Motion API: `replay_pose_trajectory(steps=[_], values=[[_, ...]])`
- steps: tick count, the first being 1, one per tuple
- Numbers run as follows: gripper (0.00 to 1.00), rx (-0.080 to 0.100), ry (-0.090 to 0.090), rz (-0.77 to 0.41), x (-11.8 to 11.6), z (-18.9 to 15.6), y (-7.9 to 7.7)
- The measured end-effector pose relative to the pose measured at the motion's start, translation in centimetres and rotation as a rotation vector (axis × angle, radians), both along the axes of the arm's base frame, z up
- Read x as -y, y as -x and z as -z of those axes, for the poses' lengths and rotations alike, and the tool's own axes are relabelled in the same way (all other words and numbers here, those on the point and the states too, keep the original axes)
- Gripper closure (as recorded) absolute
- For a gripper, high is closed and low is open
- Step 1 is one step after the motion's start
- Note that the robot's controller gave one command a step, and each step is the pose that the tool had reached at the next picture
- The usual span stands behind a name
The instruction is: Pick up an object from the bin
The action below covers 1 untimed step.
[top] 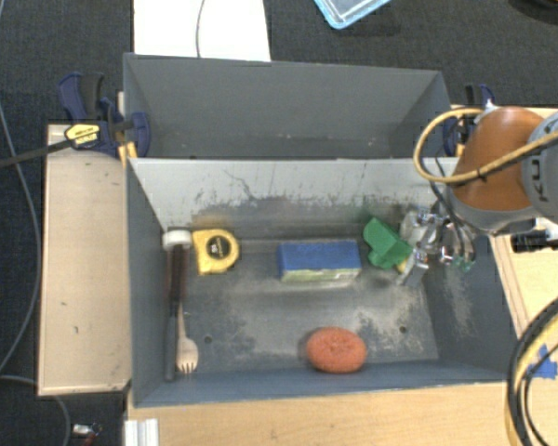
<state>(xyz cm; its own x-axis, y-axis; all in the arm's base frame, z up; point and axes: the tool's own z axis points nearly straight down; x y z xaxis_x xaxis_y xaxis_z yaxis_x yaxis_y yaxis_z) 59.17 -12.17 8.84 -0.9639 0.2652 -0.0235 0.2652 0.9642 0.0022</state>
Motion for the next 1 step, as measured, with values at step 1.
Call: replay_pose_trajectory(steps=[1], values=[[0.0,0.002,0.002,-0.115,-6.69,0.06,0.35]])
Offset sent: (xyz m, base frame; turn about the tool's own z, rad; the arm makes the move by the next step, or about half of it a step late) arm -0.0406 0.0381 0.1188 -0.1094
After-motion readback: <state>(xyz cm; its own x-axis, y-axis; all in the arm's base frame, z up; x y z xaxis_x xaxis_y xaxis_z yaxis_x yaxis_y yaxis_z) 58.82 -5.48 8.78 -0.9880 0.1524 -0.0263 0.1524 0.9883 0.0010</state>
